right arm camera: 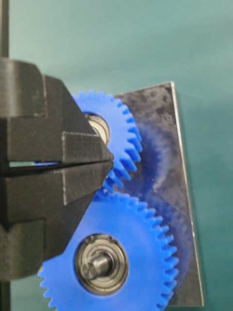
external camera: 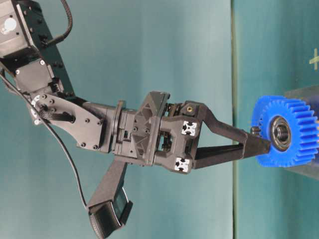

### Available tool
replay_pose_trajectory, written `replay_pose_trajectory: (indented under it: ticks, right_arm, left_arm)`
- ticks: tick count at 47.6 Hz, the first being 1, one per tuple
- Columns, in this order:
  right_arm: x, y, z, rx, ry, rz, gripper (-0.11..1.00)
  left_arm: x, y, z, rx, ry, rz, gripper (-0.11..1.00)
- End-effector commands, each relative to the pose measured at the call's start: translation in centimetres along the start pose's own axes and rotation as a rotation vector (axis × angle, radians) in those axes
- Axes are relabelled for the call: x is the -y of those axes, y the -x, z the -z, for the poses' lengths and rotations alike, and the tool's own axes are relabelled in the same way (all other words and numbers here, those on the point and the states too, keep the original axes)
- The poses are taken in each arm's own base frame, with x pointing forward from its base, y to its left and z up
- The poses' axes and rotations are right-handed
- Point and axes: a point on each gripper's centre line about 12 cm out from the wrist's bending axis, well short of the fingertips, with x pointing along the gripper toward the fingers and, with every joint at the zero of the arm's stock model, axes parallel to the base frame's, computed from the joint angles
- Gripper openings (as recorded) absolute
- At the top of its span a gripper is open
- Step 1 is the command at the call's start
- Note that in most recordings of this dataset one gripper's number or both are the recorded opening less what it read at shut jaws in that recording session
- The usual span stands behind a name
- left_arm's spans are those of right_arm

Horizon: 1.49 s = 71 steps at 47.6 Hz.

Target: Fit the small gear onto the shaft.

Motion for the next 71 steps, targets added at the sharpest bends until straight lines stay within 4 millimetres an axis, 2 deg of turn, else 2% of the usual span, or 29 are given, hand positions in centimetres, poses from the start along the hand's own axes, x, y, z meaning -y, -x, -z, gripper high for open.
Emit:
replay_pose_trajectory:
  ticks: [1,5,13,17,25,30,36,41,47,54,65,71]
  right_arm:
    - [1.8,0.6,0.3,0.015,-0.050,0.029,-0.02]
    - [2.2,0.6,0.8,0.015,-0.070,0.044,-0.02]
    - [1.9,0.3,3.1,-0.028,-0.094,0.046,-0.02]
    - [1.3,0.5,4.3,-0.040,-0.108,0.044,-0.02]
    - [-1.0,2.6,5.6,-0.011,-0.135,0.028,-0.02]
    - [-1.7,4.2,5.2,0.051,-0.155,0.020,-0.02]
    - [-1.8,5.2,3.1,0.138,-0.149,0.011,-0.02]
    - [-1.5,4.7,1.6,0.157,-0.139,0.024,-0.02]
    - [-1.2,3.0,0.1,0.141,-0.116,0.034,-0.02]
    - [-0.9,2.0,-0.6,0.133,-0.110,0.037,-0.02]
    - [0.4,0.9,1.3,0.039,-0.139,0.060,-0.02]
    - [0.2,0.9,3.0,-0.001,-0.167,0.062,-0.02]
  left_arm:
    - [0.1,0.1,-0.4,0.017,-0.001,0.002,0.00]
    - [0.1,0.1,-0.5,0.021,0.012,0.003,0.00]
    - [0.1,0.1,-0.4,0.020,0.027,0.003,0.00]
    - [0.1,0.1,-0.5,0.023,0.027,0.003,0.00]
    - [0.1,0.2,-0.6,0.027,0.027,0.004,0.00]
    - [0.1,0.2,-0.5,0.026,0.027,0.004,0.00]
    - [0.1,0.2,-0.5,0.026,0.027,0.004,0.00]
    - [0.1,0.2,-0.6,0.029,0.029,0.004,0.00]
    - [0.1,0.2,-0.7,0.030,0.027,0.004,0.00]
    - [0.1,0.2,-0.8,0.034,0.027,0.004,0.00]
    - [0.1,0.3,-0.8,0.035,0.027,0.004,0.00]
    - [0.2,0.3,-1.1,0.038,0.027,0.007,0.00]
